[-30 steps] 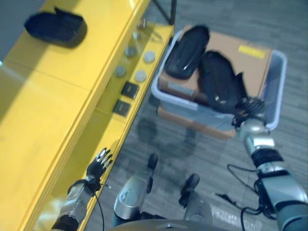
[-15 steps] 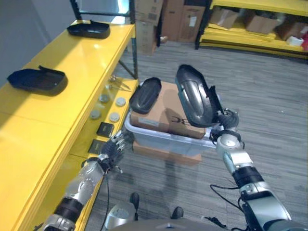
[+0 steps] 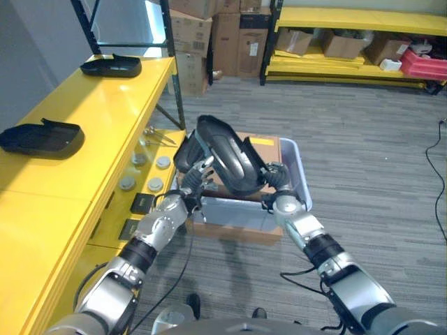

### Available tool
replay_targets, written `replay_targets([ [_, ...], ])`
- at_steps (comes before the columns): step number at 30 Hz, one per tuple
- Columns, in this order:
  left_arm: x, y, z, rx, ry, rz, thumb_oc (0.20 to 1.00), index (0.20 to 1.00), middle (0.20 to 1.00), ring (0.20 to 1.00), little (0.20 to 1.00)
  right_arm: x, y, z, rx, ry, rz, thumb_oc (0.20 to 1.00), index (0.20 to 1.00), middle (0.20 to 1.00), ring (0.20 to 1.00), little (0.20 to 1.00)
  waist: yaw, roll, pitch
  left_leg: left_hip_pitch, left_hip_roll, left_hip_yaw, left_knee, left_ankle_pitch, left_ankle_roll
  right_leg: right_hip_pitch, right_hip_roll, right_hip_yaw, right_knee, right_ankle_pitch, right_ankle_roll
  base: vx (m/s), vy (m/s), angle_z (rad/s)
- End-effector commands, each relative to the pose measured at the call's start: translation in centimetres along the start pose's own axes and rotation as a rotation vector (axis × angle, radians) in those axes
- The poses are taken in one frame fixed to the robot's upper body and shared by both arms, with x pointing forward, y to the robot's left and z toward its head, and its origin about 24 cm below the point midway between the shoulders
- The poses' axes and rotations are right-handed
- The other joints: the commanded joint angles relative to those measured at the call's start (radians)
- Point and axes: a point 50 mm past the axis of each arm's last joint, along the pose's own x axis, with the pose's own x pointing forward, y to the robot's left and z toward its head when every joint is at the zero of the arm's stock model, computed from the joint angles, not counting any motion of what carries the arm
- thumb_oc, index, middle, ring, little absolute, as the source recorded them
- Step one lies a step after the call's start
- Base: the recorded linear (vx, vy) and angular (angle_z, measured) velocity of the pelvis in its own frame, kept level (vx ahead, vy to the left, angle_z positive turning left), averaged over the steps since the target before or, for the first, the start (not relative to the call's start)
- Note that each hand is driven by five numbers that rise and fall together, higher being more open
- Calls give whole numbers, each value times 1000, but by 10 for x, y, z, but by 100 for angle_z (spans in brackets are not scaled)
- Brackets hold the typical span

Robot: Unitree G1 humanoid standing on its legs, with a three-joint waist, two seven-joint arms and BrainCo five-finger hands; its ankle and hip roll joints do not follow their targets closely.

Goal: Move parts from the plastic box to the shelf.

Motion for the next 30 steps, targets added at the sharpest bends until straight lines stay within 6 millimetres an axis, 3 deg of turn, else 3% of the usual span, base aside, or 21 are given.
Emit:
replay_targets([
  [1,17,-32,6,55,-21,-79,1000,1000,1000,1000,1000,9,14,48,48,-166,54,200,200,200,200,200,31,0,-68,3,34,-18,38,-64,-24,-14,-45,-3,47,-34,57,0,0,0],
  [8,19,-37,9,195,-35,-48,1000,1000,1000,1000,1000,6,24,49,44,-170,79,200,200,200,200,200,27,3,-69,6,30,-20,35,-67,-24,-12,-46,-3,44,-35,60,0,0,0],
  [14,21,-23,17,379,-50,94,1000,1000,1000,1000,1000,3,34,56,51,-170,105,200,200,200,200,200,35,4,-71,14,26,-31,28,-65,-25,-7,-47,-10,40,-32,65,0,0,0],
  [27,23,-21,13,383,-53,147,1000,1000,1000,1000,1000,-6,60,49,37,-146,193,200,200,200,200,200,48,9,-65,18,23,-45,12,-54,-26,1,-48,-27,31,-27,66,-1,0,0],
  [28,23,-22,13,381,-57,145,837,837,837,837,837,-7,61,48,37,-147,196,200,200,200,200,200,48,9,-65,18,22,-46,10,-54,-27,1,-48,-27,30,-27,66,-31,2,0],
  [29,22,-22,13,383,-67,138,341,341,341,341,341,-8,63,48,39,-147,201,200,200,200,200,200,48,9,-65,18,21,-47,9,-53,-27,2,-48,-28,28,-26,66,0,0,0],
  [30,22,-22,13,396,-69,138,200,200,200,200,200,-9,65,47,43,-145,204,200,200,200,200,200,49,9,-64,20,20,-48,7,-53,-27,4,-48,-29,26,-26,66,-34,-2,1],
])
